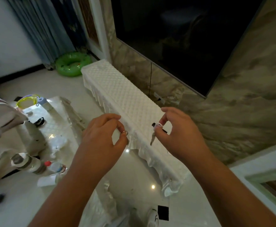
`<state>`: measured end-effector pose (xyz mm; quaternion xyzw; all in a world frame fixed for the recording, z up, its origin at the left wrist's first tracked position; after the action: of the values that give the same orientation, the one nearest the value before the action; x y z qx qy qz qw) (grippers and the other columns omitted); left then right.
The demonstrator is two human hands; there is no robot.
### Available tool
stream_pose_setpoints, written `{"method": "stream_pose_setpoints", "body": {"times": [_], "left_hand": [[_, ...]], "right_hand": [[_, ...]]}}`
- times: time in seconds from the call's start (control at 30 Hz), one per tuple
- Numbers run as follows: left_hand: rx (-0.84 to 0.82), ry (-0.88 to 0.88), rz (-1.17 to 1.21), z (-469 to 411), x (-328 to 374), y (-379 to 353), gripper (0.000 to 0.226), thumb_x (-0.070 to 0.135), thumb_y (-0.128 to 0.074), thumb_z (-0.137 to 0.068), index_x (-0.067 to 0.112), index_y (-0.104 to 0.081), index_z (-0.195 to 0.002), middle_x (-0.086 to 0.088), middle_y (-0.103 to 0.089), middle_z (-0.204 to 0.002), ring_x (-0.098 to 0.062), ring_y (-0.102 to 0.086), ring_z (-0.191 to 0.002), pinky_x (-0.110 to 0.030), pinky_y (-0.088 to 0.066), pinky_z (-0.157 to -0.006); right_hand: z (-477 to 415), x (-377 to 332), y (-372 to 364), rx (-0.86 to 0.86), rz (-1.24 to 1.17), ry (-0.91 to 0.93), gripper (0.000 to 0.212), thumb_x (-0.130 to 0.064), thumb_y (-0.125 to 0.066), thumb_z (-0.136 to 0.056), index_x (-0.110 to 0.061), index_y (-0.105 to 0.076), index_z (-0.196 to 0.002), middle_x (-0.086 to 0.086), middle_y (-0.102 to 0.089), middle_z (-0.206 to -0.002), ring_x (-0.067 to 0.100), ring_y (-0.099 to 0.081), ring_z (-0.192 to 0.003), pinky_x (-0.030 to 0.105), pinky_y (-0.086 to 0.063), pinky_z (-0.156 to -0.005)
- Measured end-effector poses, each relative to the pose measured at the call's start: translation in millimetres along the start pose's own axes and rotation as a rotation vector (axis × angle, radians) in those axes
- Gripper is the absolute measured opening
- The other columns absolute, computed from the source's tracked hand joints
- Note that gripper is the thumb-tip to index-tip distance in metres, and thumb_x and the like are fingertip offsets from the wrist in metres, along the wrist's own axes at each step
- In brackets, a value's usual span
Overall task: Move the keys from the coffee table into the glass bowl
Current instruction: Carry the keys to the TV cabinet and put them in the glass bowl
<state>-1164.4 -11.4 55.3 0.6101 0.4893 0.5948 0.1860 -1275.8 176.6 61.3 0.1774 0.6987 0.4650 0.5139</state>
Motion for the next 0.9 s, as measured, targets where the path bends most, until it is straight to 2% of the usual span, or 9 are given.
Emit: {"method": "stream_pose_setpoints", "body": {"times": [0.13, 0.57, 0.7, 0.9], "left_hand": [[0.053, 0.021, 0.045, -9.2, -3.7, -1.4, 0.007, 0.04, -0.059, -0.081, 0.037, -0.061, -0.087, 0.019, -0.055, -0.125, -0.001, -0.038, -0.116, -0.045, -0.043, -0.097], [0.101, 0.101, 0.091, -68.6, -59.7, 10.5, 0.005, 0.039, -0.061, -0.082, 0.037, -0.061, -0.086, 0.022, -0.052, -0.125, 0.004, -0.035, -0.114, -0.043, -0.046, -0.097], [0.14, 0.143, 0.108, -95.5, -96.1, 27.5, 0.011, 0.045, -0.058, -0.08, 0.037, -0.061, -0.086, 0.019, -0.054, -0.127, 0.005, -0.034, -0.114, -0.044, -0.045, -0.099], [0.162, 0.233, 0.117, -116.5, -165.9, 60.1, 0.007, 0.034, -0.066, -0.082, 0.038, -0.06, -0.083, 0.024, -0.051, -0.124, 0.001, -0.039, -0.117, -0.037, -0.04, -0.095]], "right_hand": [[-20.7, -2.2, -3.1, -0.056, -0.008, 0.053, 0.01, -0.046, -0.057, -0.091, -0.036, -0.056, -0.091, -0.015, -0.044, -0.149, 0.009, -0.04, -0.135, 0.041, -0.036, -0.111], [-106.4, -40.6, -30.9, -0.033, 0.056, 0.143, 0.009, -0.047, -0.055, -0.091, -0.042, -0.049, -0.085, -0.016, -0.047, -0.146, 0.008, -0.043, -0.132, 0.048, -0.039, -0.108], [-147.1, -71.9, -50.3, -0.029, 0.077, 0.173, 0.01, -0.048, -0.056, -0.09, -0.041, -0.051, -0.084, -0.019, -0.046, -0.145, 0.006, -0.044, -0.13, 0.034, -0.04, -0.104], [-194.9, -126.5, -93.4, -0.074, 0.069, 0.231, 0.01, -0.048, -0.059, -0.089, -0.04, -0.054, -0.086, -0.019, -0.045, -0.146, 0.004, -0.044, -0.129, 0.024, -0.036, -0.096]]}}
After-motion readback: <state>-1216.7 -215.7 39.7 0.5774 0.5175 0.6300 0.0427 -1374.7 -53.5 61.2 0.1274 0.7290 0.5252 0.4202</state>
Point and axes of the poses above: each hand's wrist, its own z-axis away from the middle knuckle, its own y-axis out of the back of the hand, x = y × z, the point moved 1 cm from there along -z, towards the middle knuckle
